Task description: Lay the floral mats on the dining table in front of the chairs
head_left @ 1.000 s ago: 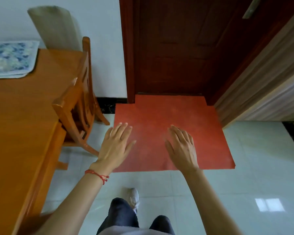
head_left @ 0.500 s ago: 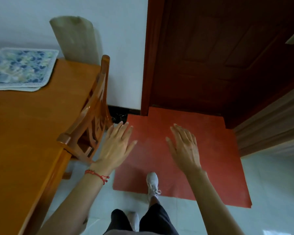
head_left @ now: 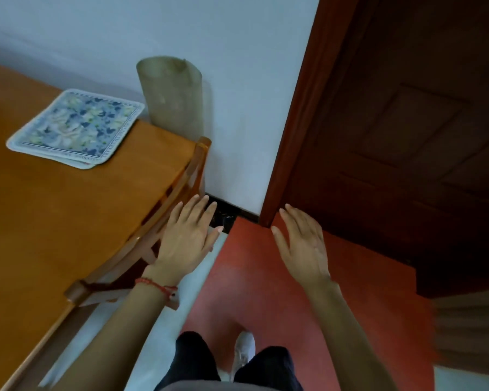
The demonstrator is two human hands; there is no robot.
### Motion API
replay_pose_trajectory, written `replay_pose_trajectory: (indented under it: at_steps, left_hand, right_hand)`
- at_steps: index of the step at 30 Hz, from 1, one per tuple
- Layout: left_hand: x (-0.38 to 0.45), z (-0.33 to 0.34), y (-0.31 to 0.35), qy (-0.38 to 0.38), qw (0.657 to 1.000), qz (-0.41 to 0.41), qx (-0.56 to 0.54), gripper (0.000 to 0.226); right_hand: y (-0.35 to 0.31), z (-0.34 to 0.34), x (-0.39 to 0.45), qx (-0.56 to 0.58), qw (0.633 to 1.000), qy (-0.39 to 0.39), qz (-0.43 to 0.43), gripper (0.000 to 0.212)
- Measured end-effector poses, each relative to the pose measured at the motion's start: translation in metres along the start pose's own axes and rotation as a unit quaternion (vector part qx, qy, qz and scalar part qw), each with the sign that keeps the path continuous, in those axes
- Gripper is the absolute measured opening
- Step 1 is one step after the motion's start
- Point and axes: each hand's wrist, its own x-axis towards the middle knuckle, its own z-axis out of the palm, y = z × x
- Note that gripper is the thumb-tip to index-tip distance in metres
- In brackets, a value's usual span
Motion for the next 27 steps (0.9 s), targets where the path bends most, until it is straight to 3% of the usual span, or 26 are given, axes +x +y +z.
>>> replay_pose_trajectory:
  at_steps: [4,9,19,27]
  left_hand:
    - [0.019,-0.005,-0.012,0.011,1.000,-0.030,0.001,0.066]
    - [0.046,-0.009,-0.039,0.019,0.998,-0.067,0.001,0.066]
    - [0.119,-0.011,-0.118,0.013,0.994,-0.109,0.011,0.067]
    - [0.135,-0.015,-0.183,-0.001,0.983,-0.184,0.013,0.068]
  right_hand:
    - [0.003,0.011,0.037,0.006,1.000,0.003,-0.030,0.047]
    - [-0.006,0.029,0.084,0.019,0.998,0.011,-0.065,0.058]
    - [-0.047,0.072,0.206,0.028,0.992,-0.032,-0.120,0.045]
    - [-0.104,0.106,0.271,0.073,0.980,-0.088,-0.161,0.065]
